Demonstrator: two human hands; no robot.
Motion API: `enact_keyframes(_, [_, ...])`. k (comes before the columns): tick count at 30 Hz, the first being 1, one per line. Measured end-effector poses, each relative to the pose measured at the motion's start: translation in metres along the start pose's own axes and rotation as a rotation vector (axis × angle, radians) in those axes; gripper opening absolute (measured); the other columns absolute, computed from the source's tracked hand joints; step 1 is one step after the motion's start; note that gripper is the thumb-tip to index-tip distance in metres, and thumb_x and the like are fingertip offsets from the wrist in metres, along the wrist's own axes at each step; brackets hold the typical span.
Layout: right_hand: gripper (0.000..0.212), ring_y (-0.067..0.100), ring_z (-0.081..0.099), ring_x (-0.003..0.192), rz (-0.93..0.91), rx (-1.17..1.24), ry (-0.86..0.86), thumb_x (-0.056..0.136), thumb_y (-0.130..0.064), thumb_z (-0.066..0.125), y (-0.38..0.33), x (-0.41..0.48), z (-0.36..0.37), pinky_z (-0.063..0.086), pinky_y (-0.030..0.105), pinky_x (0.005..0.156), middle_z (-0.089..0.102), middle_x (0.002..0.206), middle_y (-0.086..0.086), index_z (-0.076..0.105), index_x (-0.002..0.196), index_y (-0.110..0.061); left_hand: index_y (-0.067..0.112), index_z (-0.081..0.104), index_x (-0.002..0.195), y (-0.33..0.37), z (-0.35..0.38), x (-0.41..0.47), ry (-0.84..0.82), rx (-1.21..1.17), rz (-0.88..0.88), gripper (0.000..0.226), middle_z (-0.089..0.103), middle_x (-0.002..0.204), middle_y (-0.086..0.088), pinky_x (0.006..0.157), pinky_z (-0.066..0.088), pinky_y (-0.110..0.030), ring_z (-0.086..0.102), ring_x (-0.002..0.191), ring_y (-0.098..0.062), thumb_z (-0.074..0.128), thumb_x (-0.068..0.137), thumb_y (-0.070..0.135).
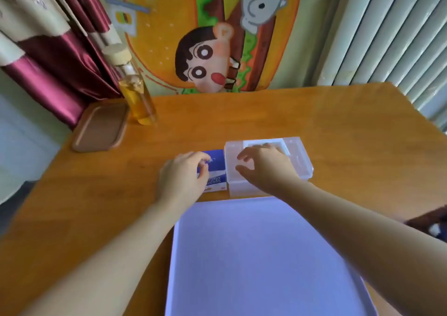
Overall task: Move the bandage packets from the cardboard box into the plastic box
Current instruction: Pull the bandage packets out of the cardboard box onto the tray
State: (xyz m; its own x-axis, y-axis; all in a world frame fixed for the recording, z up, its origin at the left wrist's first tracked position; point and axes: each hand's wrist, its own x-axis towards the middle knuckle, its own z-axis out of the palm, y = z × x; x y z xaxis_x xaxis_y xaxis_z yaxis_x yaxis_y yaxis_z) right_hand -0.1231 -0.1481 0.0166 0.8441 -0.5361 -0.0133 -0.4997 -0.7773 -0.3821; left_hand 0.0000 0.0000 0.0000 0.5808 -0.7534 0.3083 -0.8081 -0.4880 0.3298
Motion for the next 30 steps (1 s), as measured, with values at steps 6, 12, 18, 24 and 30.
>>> enact_keyframes(6, [0.033, 0.029, 0.054, 0.103, -0.12, -0.088, 0.398, 0.08, -0.044, 0.062, 0.018, -0.005, 0.072, 0.041, 0.038, 0.084, 0.063, 0.108, 0.0, 0.067, 0.105, -0.023, 0.02, 0.051, 0.133, -0.028, 0.056, -0.012, 0.063, -0.061, -0.014, 0.049, 0.041, 0.139, -0.003, 0.089, 0.047, -0.036, 0.037, 0.126, -0.023, 0.064, 0.086, 0.021])
enact_keyframes(12, [0.033, 0.029, 0.054, 0.099, -0.202, -0.151, 0.651, 0.082, -0.042, 0.056, 0.028, -0.001, 0.098, 0.039, 0.039, 0.085, 0.062, 0.108, 0.001, 0.065, 0.106, -0.022, 0.028, 0.041, 0.14, -0.05, 0.07, 0.003, 0.02, -0.268, -0.011, 0.063, 0.021, 0.152, 0.001, 0.086, 0.05, -0.03, 0.021, 0.139, -0.016, 0.058, 0.081, 0.047])
enact_keyframes(18, [0.033, 0.029, 0.053, 0.098, -0.238, -0.217, 0.763, 0.084, -0.043, 0.055, 0.036, 0.0, 0.115, 0.032, 0.037, 0.085, 0.062, 0.11, 0.001, 0.064, 0.107, -0.022, 0.032, 0.032, 0.141, -0.061, 0.08, 0.018, -0.173, -0.625, -0.161, 0.078, 0.047, 0.129, 0.009, 0.07, 0.049, -0.011, 0.053, 0.109, 0.0, 0.07, 0.075, 0.048])
enact_keyframes(24, [0.045, 0.029, 0.048, 0.114, -0.226, -0.163, 0.58, 0.087, -0.046, 0.051, 0.032, -0.008, 0.102, 0.031, 0.039, 0.096, 0.055, 0.124, 0.004, 0.055, 0.124, -0.021, 0.025, 0.039, 0.135, -0.047, 0.059, -0.005, 0.078, -0.604, -0.066, 0.069, 0.049, 0.116, 0.012, 0.066, 0.048, -0.009, 0.053, 0.097, 0.001, 0.073, 0.076, 0.038])
enact_keyframes(30, [0.07, 0.024, 0.041, 0.126, -0.462, 0.052, 0.573, 0.082, -0.054, 0.058, 0.016, -0.05, 0.085, 0.031, 0.035, 0.103, 0.042, 0.139, 0.007, 0.039, 0.138, -0.016, 0.031, 0.044, 0.127, -0.019, 0.017, -0.063, 0.092, -0.709, -0.015, 0.063, 0.056, 0.106, 0.02, 0.065, 0.052, -0.011, 0.059, 0.093, 0.002, 0.068, 0.071, 0.048])
